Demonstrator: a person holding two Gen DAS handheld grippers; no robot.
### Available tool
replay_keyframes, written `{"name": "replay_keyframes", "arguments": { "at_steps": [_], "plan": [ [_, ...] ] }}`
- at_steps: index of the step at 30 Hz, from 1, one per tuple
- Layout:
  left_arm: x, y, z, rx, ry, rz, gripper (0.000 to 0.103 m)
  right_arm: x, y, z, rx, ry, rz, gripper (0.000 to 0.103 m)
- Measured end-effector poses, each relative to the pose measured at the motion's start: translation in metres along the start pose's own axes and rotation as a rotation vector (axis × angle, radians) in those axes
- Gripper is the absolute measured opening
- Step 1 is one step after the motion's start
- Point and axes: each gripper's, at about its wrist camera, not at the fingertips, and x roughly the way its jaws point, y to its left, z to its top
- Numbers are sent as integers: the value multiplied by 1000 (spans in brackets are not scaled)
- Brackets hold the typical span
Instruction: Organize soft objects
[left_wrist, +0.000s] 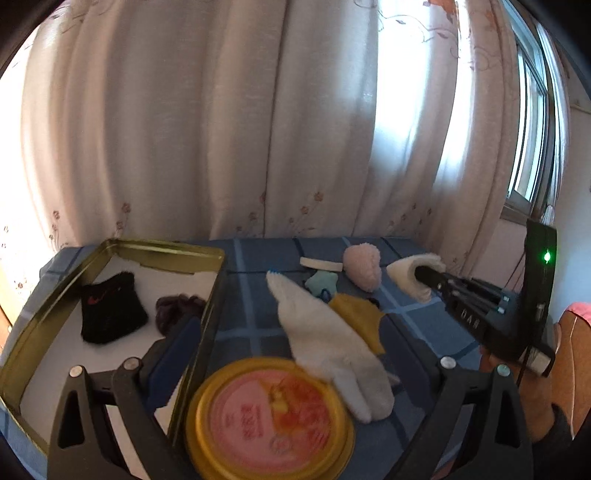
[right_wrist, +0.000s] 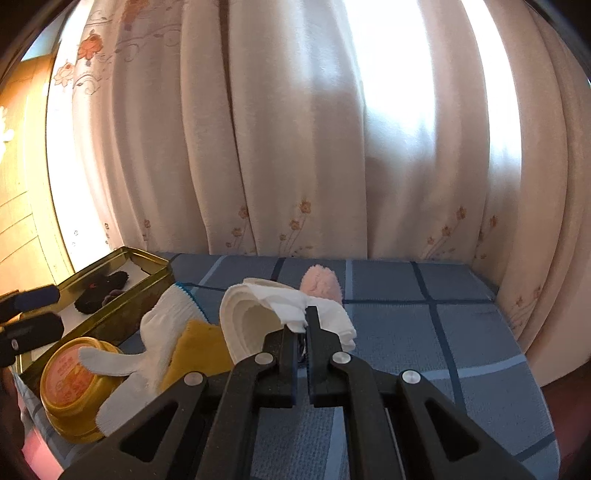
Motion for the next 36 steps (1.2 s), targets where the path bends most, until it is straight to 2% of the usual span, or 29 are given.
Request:
{"name": "replay_keyframes", "arguments": {
  "at_steps": [5, 8, 17, 19, 27, 29, 32, 34, 36],
  "plan": [
    [27, -8, 18, -22, 116, -55, 97, -1, -3, 0, 1, -5, -3, 4],
    [46, -8, 30, -6, 167, -8, 97, 0, -5, 1, 8, -5, 4, 4],
    [103, 1, 32, -106, 394, -34, 85, 0, -4, 0, -2, -9, 15, 4],
    [108, 3, 31, -123, 418, -32, 79, 0, -5, -1, 7, -11, 22, 4],
    [125, 4, 32, -147, 496, -41, 78, -1, -5, -2, 11, -15, 30, 4],
    [127, 3, 31, -143, 509, -40, 70, 0, -6, -2, 13, -16, 31, 4],
    [133, -1, 28, -127, 530, -53, 47, 1, -7, -1, 15, -13, 33, 4],
    [132, -3, 27, -114, 528, -65, 44, 1, -6, -1, 14, -11, 31, 4],
    [128, -6, 27, -99, 509, -67, 27, 0, -5, -1, 12, -14, 29, 4]
  ]
}}
